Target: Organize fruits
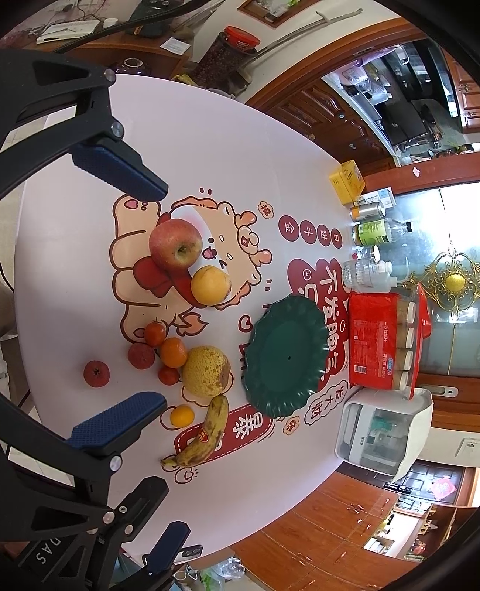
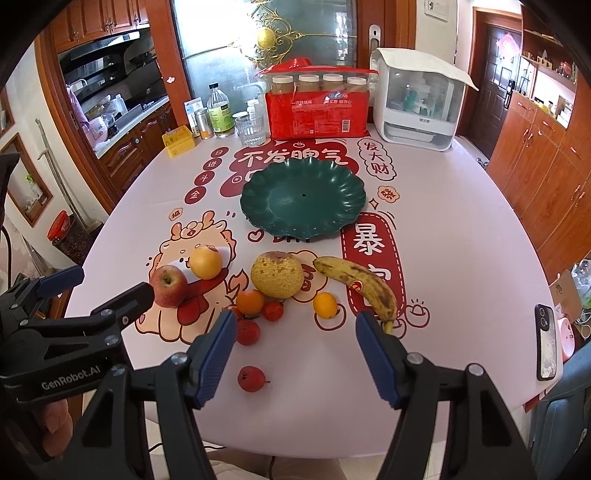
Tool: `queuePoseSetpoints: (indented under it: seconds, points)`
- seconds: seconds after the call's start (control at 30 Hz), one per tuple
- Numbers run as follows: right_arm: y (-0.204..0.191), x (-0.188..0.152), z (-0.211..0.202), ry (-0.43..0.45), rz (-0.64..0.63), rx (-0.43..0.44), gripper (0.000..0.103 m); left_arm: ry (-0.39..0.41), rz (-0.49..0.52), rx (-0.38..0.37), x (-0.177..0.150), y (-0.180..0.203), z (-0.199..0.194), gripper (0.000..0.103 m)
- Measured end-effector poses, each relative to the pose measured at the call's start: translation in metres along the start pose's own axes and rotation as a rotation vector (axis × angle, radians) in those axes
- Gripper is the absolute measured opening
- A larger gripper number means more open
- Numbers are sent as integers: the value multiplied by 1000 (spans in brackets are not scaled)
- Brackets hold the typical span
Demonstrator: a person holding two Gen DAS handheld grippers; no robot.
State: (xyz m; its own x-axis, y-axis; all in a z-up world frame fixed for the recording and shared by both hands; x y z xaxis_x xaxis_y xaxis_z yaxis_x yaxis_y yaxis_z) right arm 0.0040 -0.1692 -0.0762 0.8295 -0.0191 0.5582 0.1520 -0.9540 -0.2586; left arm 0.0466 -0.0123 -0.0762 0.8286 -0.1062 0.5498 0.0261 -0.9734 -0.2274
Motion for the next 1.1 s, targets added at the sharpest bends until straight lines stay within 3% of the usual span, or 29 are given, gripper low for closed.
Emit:
queuePoseSetpoints:
  seconds: [0.4,0.83,1.1]
  points:
    - [-7,5,-1,5,-4,30,60,9,2,3,4,-9,-3,102]
    - [-13,1,10,-24,-48,86,59,24,-7,-35,6,-13,-1,102]
    - [-12,-12,33,-88,-79,111,57,-79,-15,-62,-14,-30,37,102]
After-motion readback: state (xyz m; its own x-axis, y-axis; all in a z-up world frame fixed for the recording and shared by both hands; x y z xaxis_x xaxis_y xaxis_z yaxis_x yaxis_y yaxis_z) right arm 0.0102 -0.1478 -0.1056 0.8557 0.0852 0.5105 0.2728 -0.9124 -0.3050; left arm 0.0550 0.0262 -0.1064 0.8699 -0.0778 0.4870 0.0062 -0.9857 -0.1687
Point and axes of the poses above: each gripper's, at about its wrist camera, not at the fingertips, and z roughly the way its jaws point, y to its right, x to its top, the point moved 8 cm from there along z, roughly the way its jaws point, and after that the axes turned 15 degrees about x, right-handed, at the moved point
